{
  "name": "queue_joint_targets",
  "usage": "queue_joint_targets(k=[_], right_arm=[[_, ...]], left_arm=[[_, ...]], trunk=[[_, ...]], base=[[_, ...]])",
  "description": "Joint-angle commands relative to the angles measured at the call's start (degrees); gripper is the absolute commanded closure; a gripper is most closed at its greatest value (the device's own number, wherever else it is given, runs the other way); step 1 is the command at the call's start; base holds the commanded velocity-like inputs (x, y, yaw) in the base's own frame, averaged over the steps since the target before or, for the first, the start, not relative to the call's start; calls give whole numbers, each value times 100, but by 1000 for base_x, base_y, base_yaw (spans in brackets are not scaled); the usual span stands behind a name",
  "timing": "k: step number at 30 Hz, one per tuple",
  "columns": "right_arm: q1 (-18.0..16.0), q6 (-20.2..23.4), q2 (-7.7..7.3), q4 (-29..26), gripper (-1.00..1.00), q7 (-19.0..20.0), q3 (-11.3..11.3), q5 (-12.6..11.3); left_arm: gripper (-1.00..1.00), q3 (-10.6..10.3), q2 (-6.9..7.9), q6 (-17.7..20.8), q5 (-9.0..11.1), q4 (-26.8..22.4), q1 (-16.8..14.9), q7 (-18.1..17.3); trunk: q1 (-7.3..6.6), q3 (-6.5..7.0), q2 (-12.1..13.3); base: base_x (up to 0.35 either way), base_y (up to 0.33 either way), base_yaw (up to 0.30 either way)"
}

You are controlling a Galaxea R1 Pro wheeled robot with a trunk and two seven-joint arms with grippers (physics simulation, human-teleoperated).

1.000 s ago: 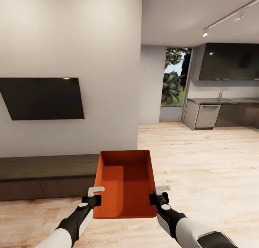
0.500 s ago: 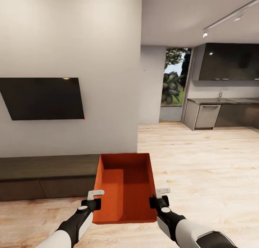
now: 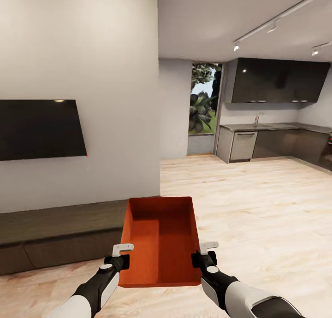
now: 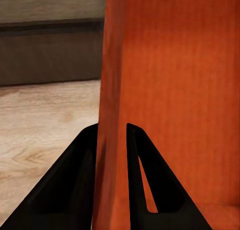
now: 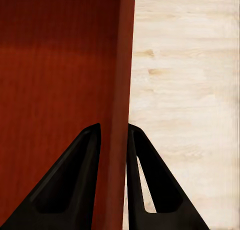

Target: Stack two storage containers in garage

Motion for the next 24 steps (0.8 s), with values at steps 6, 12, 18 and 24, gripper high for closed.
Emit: queue_joint_targets(k=[6,12,18,24], right_arm=[[-3,21,-11,21,100,17,-430,-349],[-3,28,-16,21,100,11,-430,-382],[-3,28,-16,21,100,9,-430,-382],[-3,30,-16,21,100,9,-430,-384]], left_arm=[[100,130,-1,34,-121,-250,-2,68],[100,130,-1,34,-109,-248,-2,68],[100,130,-1,34,-107,-248,-3,68],[100,130,-1,34,-106,-247,-2,67]], trunk=[[2,-11,-10],[2,-11,-10],[2,-11,-10],[2,-11,-10]], base=[[0,0,-286],[0,0,-286],[0,0,-286],[0,0,-286]])
